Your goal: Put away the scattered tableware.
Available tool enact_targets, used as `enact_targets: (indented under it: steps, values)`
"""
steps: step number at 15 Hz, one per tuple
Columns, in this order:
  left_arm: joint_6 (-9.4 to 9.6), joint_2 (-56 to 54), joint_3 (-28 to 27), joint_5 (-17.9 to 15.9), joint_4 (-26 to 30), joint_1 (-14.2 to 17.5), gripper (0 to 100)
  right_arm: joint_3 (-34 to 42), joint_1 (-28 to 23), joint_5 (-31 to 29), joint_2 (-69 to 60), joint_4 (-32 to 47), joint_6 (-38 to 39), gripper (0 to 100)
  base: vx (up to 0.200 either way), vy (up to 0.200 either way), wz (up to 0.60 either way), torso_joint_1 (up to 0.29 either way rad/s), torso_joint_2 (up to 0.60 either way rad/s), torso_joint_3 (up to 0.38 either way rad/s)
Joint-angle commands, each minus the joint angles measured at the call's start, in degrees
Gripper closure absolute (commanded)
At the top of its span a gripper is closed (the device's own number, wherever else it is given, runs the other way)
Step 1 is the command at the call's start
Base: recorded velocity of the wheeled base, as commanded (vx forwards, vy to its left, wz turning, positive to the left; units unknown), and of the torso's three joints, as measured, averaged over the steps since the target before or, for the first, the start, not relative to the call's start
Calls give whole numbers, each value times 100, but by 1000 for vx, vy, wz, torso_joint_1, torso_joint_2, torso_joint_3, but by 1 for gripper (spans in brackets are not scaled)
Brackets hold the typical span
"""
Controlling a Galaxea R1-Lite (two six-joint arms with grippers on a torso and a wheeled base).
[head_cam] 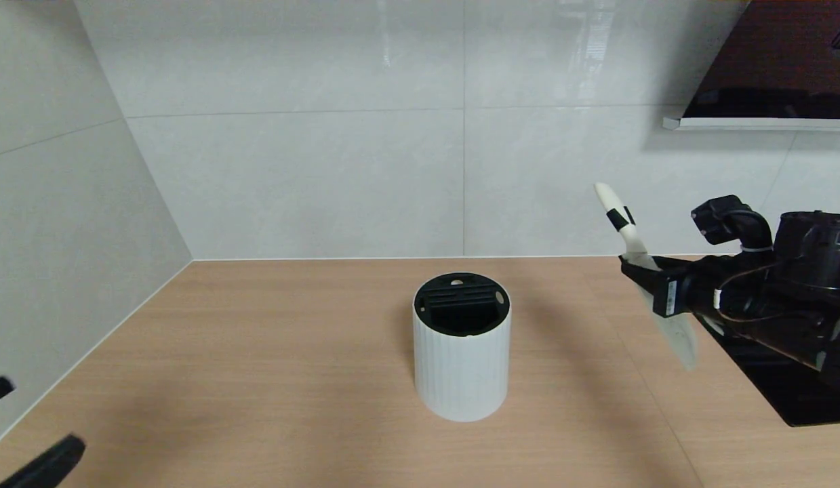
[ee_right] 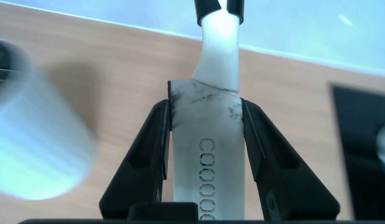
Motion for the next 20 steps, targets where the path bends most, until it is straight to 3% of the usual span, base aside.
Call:
enact_targets:
  steps: [1, 2, 4, 6, 7, 8, 10, 13, 17, 19, 20]
  values:
    - [-1208, 2740, -333, -414, -2020, -1180, 0, -4, 372, -9, -124, -2, 45, 100, 0, 0, 0, 0, 0, 0]
    - [-1393, 3205, -341, -423, -2539, -1514, 0, 119, 591, -18, -177, -11, 62, 100, 0, 0, 0, 0, 0, 0]
    - [-1472, 3865, -421, -440, -3084, -1892, 0, 225, 952, -88, -229, -11, 71, 100, 0, 0, 0, 0, 0, 0]
    - [-2043, 4260, -763, -449, -3321, -2419, 0, 286, 1136, -228, -256, -20, 71, 100, 0, 0, 0, 0, 0, 0]
    - [-2192, 4366, -913, -502, -3321, -2533, 0, 295, 1154, -228, -282, -20, 71, 100, 0, 0, 0, 0, 0, 0]
    - [-2263, 4656, -1194, -853, -3330, -2612, 0, 304, 1163, -228, -308, -20, 71, 100, 0, 0, 0, 0, 0, 0]
    - [-2263, 5236, -1546, -1117, -3330, -2621, 0, 312, 1259, -246, -387, -20, 89, 100, 0, 0, 0, 0, 0, 0]
    - [-2236, 5666, -1704, -1099, -3347, -2893, 0, 462, 1453, -246, -511, -20, 133, 100, 0, 0, 0, 0, 0, 0]
    - [-2254, 6783, -2424, -1099, -3945, -3096, 0, 479, 1822, -290, -519, -20, 238, 100, 0, 0, 0, 0, 0, 0]
    - [-2263, 7380, -3022, -1012, -4024, -3315, 0, 479, 1936, -501, -528, -20, 238, 100, 0, 0, 0, 0, 0, 0]
    - [-2263, 7380, -3022, -1012, -4024, -3315, 0, 479, 1936, -501, -528, -20, 238, 100, 0, 0, 0, 0, 0, 0]
